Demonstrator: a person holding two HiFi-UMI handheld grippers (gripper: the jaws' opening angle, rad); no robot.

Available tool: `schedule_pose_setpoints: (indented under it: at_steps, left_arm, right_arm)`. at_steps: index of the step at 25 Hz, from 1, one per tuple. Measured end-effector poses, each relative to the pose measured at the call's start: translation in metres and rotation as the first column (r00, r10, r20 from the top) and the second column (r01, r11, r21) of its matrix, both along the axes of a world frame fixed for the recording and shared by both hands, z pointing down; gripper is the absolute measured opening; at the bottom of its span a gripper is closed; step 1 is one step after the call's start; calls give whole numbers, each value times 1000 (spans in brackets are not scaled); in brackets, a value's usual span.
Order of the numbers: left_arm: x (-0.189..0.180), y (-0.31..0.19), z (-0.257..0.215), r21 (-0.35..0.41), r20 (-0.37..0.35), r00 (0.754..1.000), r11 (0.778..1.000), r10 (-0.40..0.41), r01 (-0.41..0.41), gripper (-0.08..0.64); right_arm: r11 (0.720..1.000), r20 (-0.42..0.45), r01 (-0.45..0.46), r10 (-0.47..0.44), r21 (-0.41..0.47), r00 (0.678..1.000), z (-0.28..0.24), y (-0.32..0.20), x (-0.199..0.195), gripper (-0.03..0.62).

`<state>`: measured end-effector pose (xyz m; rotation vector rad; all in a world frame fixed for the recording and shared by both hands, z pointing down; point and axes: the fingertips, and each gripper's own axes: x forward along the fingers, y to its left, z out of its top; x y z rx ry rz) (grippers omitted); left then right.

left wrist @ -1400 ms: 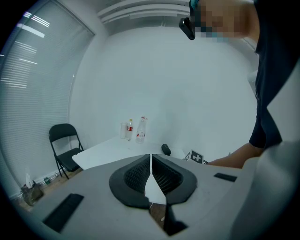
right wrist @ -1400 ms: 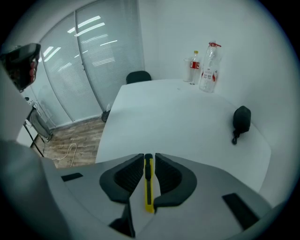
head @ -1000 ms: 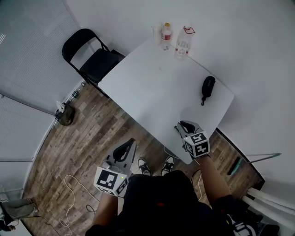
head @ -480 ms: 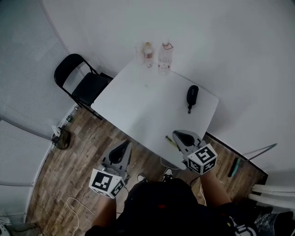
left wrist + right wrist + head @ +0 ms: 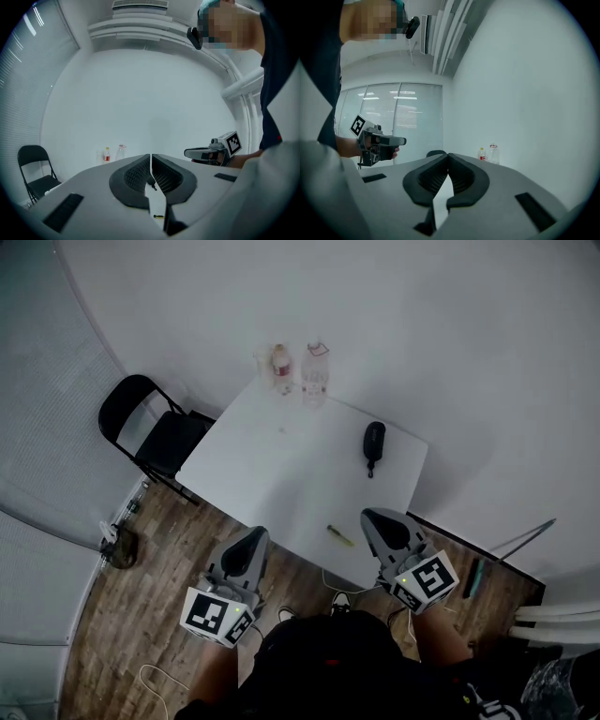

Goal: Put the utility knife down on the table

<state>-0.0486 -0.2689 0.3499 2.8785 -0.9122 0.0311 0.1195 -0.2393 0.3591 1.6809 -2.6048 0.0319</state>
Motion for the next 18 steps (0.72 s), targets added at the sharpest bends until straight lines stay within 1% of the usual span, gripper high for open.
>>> schedule_pose_setpoints:
  at_steps: [3, 5, 8, 11, 14, 18]
  left_arm:
    - [1, 1, 4, -3, 5, 1000, 1000, 6, -6, 32]
    - [-2, 1, 5, -5, 8, 1000, 1000, 7, -7, 32]
    - [-4, 1, 3, -12, -3, 1000, 1000, 8, -8, 32]
    - [-4, 1, 2, -19, -16, 1000, 1000, 9, -9, 32]
    - [-4, 1, 3, -18, -12, 1000, 1000, 8, -8, 32]
    - [-5, 1, 4, -18, -6, 1000, 1000, 7, -7, 32]
  right_arm:
    - [1000, -6, -1, 1, -21, 1000, 7, 2, 0, 23]
    - [999, -7, -2, 1, -54, 1000, 15, 1, -2, 23]
    - [995, 24, 0, 2, -99, 1000, 23, -1, -3, 23]
    - [995, 26, 11, -9, -95, 1000, 24, 1, -5, 23]
    - [997, 14, 20, -19, -80, 1000, 22, 0, -6, 22]
    - [998, 2, 10, -10, -67, 1000, 20, -1, -5, 23]
